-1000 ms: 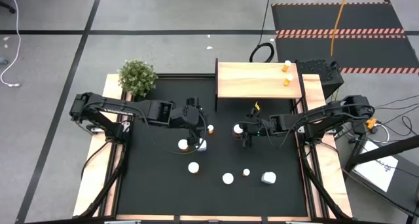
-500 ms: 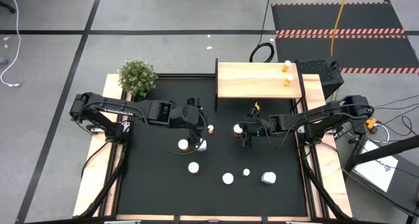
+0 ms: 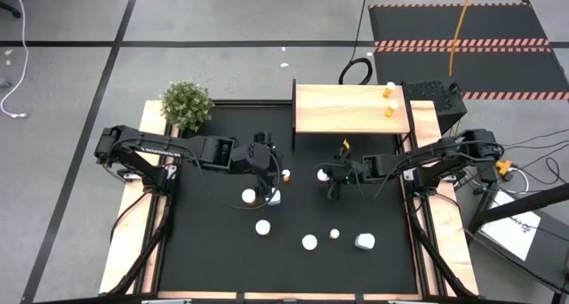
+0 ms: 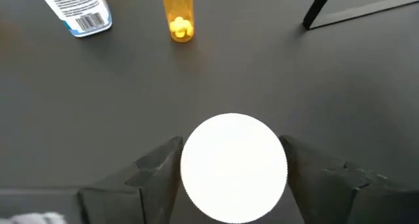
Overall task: Pick and place medicine bottles onto shelf by color
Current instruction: Put the large orange pill bottle on the shelf
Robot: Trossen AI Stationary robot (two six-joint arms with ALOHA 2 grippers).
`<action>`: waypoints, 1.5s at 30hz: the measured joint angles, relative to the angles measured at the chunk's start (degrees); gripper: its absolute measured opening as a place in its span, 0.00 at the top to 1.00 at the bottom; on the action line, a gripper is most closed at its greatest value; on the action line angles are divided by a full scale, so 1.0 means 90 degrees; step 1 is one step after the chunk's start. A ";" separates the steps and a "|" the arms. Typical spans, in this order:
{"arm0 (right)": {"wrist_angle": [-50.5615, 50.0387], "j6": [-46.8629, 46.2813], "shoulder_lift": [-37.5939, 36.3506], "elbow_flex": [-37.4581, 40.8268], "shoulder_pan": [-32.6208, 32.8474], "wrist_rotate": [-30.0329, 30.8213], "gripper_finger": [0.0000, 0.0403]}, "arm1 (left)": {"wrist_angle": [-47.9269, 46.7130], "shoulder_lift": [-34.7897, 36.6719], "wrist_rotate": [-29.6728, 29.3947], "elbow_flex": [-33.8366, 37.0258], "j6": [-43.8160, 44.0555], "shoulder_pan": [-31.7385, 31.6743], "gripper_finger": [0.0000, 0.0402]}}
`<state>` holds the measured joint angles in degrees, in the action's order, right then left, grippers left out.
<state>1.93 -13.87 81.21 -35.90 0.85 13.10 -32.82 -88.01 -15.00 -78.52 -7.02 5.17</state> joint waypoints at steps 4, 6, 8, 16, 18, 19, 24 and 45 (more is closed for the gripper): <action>0.0001 0.0009 -0.0010 0.0000 -0.0022 -0.0130 0.47 | 0.0000 0.0000 0.0000 0.0000 0.0011 0.0000 0.37; -0.0002 0.0022 -0.0041 0.0000 -0.0014 -0.0140 0.49 | 0.0002 0.0000 0.0000 0.0000 0.0027 0.0007 0.37; -0.0009 0.0029 -0.0097 0.0000 -0.0016 -0.0139 0.50 | 0.0005 0.0000 0.0000 0.0000 0.0028 0.0007 0.37; -0.0061 -0.0099 -0.0737 0.0000 -0.0014 -0.0137 0.45 | 0.0006 0.0000 0.0000 0.0000 0.0083 0.0007 0.37; -0.0109 -0.0181 -0.1003 0.0000 -0.0014 -0.0138 0.46 | 0.0007 0.0000 0.0002 0.0000 0.0122 0.0007 0.37; -0.0105 -0.0204 -0.1114 0.0000 -0.0014 -0.0136 0.47 | 0.0007 0.0000 0.0000 0.0000 0.0123 0.0007 0.37; -0.0332 -0.0213 -0.1737 -0.0091 -0.0014 -0.0129 0.49 | 0.0013 0.0000 0.0000 0.0000 0.0125 0.0007 0.37; -0.3735 0.0319 -0.2188 -0.3350 -0.1036 0.0578 0.48 | 0.0010 0.0000 0.0000 0.0000 0.0172 0.0024 0.37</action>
<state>-31.68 -10.99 61.52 -66.05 -8.47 18.30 -32.73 -88.01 -15.00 -78.52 -5.48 5.39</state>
